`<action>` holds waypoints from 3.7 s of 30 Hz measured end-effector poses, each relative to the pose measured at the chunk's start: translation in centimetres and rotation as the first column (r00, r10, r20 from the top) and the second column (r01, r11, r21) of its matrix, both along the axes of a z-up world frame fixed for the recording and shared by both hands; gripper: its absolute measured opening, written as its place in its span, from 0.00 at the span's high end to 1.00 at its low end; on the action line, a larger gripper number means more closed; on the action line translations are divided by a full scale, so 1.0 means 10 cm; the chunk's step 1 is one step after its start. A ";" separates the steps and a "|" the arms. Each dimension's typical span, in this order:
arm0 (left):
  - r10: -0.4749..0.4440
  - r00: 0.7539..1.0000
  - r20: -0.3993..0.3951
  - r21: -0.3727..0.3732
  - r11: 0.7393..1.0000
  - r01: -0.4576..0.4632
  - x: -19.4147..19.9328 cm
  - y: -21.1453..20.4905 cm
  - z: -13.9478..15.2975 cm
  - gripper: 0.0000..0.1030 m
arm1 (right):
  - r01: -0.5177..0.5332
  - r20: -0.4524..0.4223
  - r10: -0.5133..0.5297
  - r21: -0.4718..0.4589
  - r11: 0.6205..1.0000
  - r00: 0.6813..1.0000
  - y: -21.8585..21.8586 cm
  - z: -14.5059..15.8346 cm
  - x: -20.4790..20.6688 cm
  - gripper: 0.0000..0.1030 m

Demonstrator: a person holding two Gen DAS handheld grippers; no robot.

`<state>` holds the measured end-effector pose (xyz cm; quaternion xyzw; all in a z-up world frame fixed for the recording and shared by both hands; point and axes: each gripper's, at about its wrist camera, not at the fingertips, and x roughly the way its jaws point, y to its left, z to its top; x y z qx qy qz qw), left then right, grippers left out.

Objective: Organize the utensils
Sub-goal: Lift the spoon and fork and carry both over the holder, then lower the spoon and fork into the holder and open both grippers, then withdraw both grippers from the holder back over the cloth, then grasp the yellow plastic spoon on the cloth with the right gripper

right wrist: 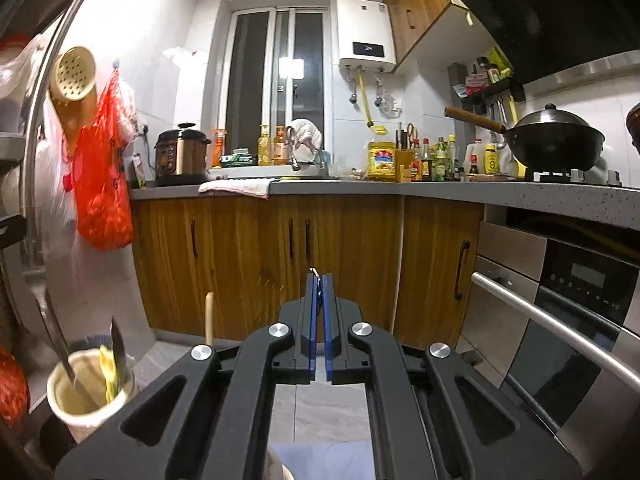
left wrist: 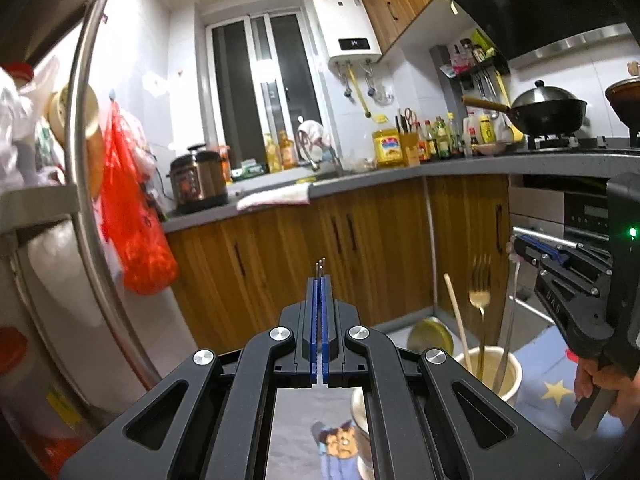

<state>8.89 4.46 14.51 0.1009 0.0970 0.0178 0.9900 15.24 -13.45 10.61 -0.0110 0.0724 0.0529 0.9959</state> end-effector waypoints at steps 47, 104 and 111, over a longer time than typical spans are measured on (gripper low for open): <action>0.001 0.989 -0.146 -0.147 0.989 -0.023 -0.03 0.14 -0.30 0.35 | -0.116 -0.102 0.124 0.076 0.990 0.987 -0.05 -0.16 -0.18 0.33; 0.023 0.916 -0.401 -0.275 0.951 -0.144 -0.94 0.23 -1.34 0.06 | -0.285 -0.650 0.195 -0.035 0.958 0.735 0.42 -1.40 -1.40 0.78; 0.010 0.915 -0.403 -0.276 0.952 -0.132 -0.95 0.21 -1.34 0.06 | -0.279 -0.659 0.188 -0.035 0.960 0.729 0.44 -1.41 -1.34 0.79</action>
